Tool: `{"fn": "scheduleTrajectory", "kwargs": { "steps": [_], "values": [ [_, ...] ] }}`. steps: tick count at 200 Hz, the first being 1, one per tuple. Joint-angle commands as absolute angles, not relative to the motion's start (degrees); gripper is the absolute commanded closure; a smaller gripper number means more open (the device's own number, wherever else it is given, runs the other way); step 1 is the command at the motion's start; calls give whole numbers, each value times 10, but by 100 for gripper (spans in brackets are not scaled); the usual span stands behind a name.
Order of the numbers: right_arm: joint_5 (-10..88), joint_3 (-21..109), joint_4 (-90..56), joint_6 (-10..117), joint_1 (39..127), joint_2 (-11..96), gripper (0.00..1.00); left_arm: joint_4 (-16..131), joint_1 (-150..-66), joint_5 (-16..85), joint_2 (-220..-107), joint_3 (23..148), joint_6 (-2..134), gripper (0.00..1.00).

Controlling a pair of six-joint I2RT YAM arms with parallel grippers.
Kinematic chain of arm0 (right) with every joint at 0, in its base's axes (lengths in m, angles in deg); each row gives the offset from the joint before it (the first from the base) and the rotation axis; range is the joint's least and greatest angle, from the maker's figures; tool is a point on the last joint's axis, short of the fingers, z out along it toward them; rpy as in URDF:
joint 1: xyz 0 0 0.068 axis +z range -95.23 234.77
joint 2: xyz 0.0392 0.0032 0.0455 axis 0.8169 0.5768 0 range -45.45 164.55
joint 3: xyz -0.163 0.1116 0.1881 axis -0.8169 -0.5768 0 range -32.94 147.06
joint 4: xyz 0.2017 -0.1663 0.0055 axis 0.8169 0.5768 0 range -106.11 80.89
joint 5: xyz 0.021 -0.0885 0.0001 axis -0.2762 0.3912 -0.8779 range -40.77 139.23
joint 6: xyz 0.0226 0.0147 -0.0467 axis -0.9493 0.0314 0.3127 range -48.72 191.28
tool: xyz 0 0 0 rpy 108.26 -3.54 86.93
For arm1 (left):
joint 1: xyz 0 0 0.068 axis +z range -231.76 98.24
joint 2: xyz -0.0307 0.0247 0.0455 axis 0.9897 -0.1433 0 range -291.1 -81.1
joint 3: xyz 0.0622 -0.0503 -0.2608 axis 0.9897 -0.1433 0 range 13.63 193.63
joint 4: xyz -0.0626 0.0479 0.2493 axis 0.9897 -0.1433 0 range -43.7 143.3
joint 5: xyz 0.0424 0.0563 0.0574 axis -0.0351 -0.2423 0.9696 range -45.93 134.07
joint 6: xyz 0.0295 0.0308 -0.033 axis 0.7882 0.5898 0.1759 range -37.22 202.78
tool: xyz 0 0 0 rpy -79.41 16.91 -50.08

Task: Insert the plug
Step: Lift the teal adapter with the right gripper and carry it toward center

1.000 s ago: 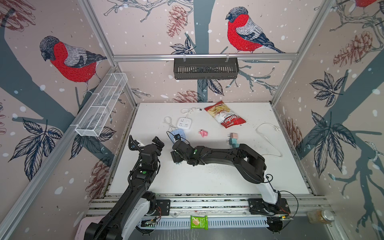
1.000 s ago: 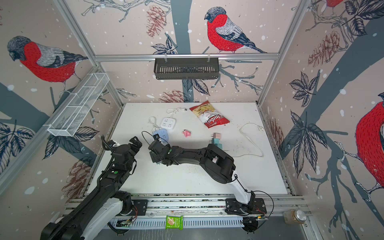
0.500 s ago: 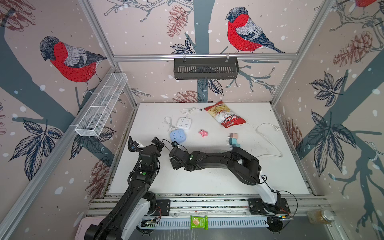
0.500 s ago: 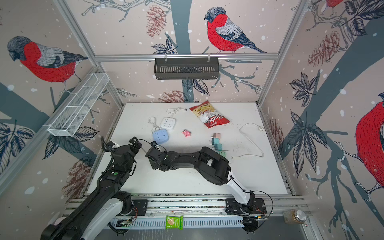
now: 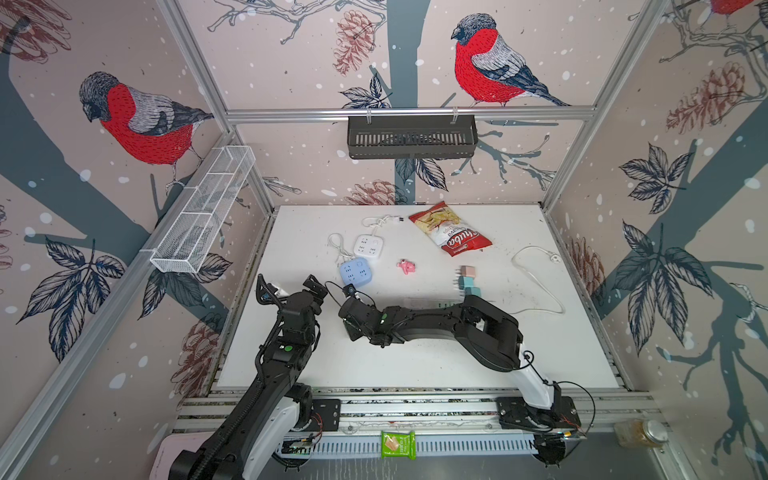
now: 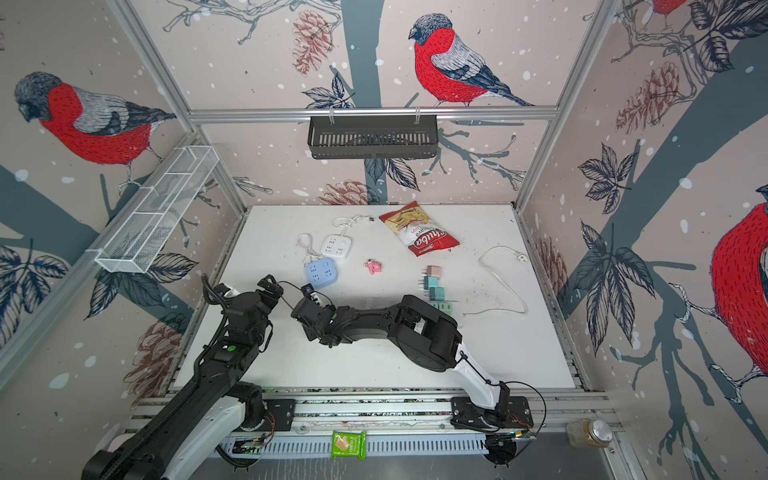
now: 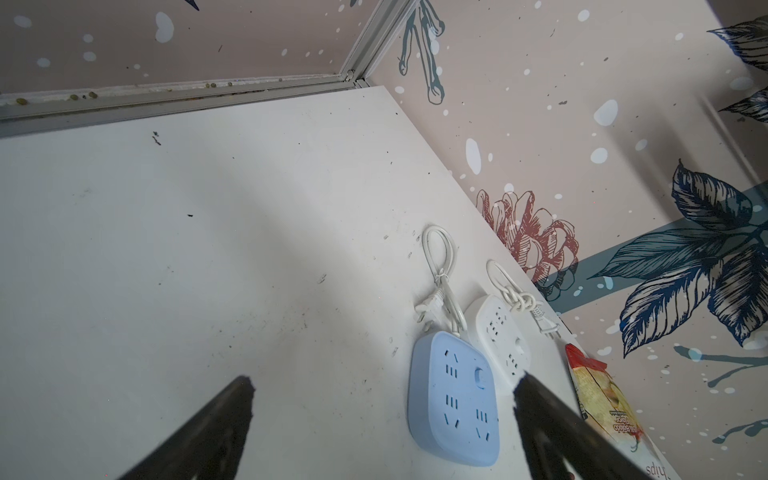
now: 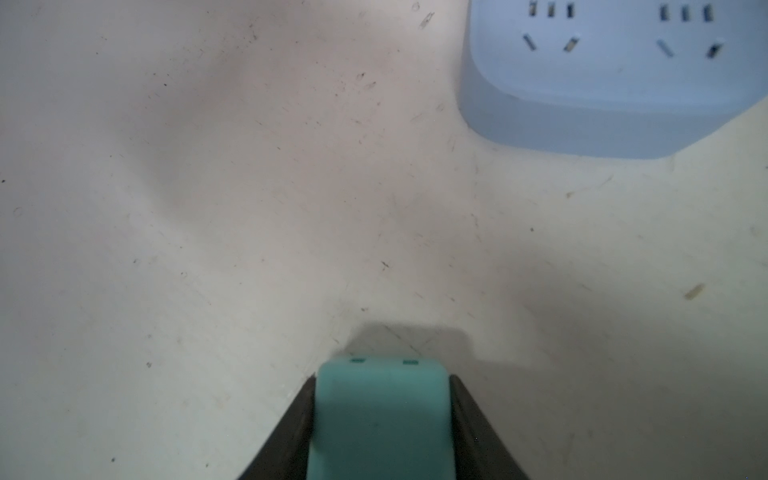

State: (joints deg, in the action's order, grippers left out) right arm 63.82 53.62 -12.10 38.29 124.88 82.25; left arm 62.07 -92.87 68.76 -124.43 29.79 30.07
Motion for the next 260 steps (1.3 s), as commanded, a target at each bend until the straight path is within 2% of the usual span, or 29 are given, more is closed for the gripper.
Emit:
{"fn": "scheduleTrajectory", "kwargs": {
  "steps": [1,22,34,43,69,128,176,210,260],
  "values": [
    [620,534,-89,376,1252,823,59,646,-928,699,-1244,298,291,2],
    [618,535,-86,376,1253,821,59,646,-928,699,-1244,298,292,2],
    [619,532,-85,379,1254,817,46,647,-928,698,-1244,297,292,2],
    [622,526,-87,380,1256,811,41,647,-928,696,-1245,297,292,2],
    [630,512,-93,379,1260,800,40,649,-928,694,-1245,298,292,2],
    [643,512,-92,386,1265,810,52,654,-928,690,-1248,297,294,2],
    [660,489,-121,407,1268,798,67,663,-928,671,-1252,301,308,2],
    [696,430,-162,430,1269,733,70,681,-928,623,-1254,310,347,2],
    [777,285,-249,480,1268,569,71,720,-929,507,-1254,329,405,2]
  ]
}}
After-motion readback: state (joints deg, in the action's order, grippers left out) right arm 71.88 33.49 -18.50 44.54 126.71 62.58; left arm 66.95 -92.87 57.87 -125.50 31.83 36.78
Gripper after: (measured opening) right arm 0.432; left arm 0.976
